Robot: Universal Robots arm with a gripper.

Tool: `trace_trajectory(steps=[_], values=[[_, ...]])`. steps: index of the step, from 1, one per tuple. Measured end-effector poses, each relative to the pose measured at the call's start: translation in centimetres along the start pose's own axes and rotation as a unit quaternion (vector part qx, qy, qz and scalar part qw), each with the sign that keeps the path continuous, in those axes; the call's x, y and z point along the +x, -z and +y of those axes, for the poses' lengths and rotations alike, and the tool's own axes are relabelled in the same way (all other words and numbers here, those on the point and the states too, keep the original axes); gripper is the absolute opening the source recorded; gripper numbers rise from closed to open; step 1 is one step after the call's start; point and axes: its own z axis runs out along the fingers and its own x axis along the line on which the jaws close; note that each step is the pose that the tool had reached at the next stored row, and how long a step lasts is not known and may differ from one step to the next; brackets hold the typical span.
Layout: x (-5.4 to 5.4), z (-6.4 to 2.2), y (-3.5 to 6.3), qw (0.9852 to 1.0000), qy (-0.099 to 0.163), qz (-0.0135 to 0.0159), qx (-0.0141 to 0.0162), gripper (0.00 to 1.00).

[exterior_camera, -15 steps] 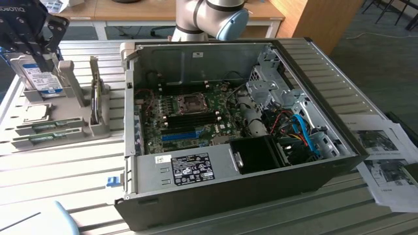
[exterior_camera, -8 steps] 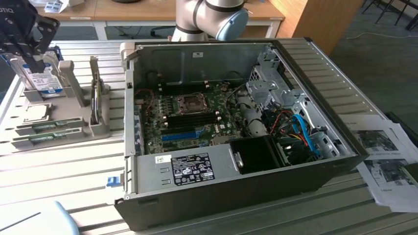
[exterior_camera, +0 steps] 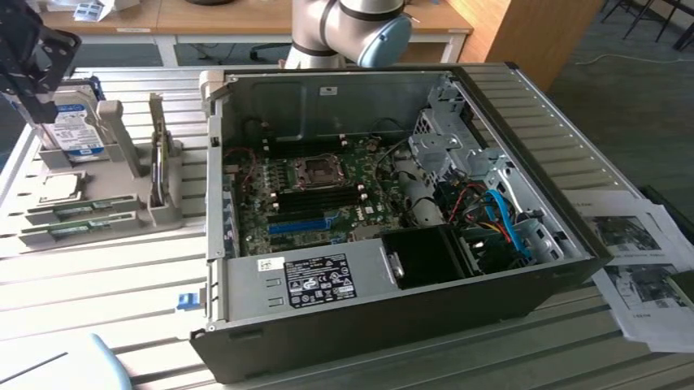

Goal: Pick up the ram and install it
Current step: 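Reach for the ram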

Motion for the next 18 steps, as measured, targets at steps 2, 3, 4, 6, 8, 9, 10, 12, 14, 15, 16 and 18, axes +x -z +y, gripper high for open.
trace_trajectory(steps=[2, 3, 4, 6, 8, 9, 10, 12, 14, 15, 16, 18], values=[[0.4, -0.03, -0.04, 1.0000, 0.000, 0.0014, 0.0001, 0.09], [0.5, -0.04, -0.06, 1.0000, 0.000, 0.0021, 0.0001, 0.09], [0.7, -0.05, -0.08, 1.0000, 0.000, 0.0028, 0.0002, 0.09], [1.0, -0.08, -0.12, 1.0000, 0.000, 0.0042, 0.0003, 0.09], [1.3, -0.11, -0.15, 1.0000, 0.000, 0.0057, 0.0004, 0.09], [1.5, -0.12, -0.17, 1.0000, 0.000, 0.0064, 0.0004, 0.09], [1.6, -0.13, -0.18, 1.0000, 0.000, 0.0070, 0.0005, 0.09], [1.8, -0.14, -0.20, 1.0000, 0.000, 0.0076, 0.0006, 0.09], [1.8, -0.14, -0.20, 1.0000, 0.000, 0.0076, 0.0006, 0.09], [1.8, -0.14, -0.20, 1.0000, 0.000, 0.0076, 0.0006, 0.09], [1.8, -0.14, -0.20, 1.0000, 0.000, 0.0076, 0.0006, 0.09], [1.8, -0.14, -0.20, 1.0000, 0.000, 0.0076, 0.0006, 0.09]])
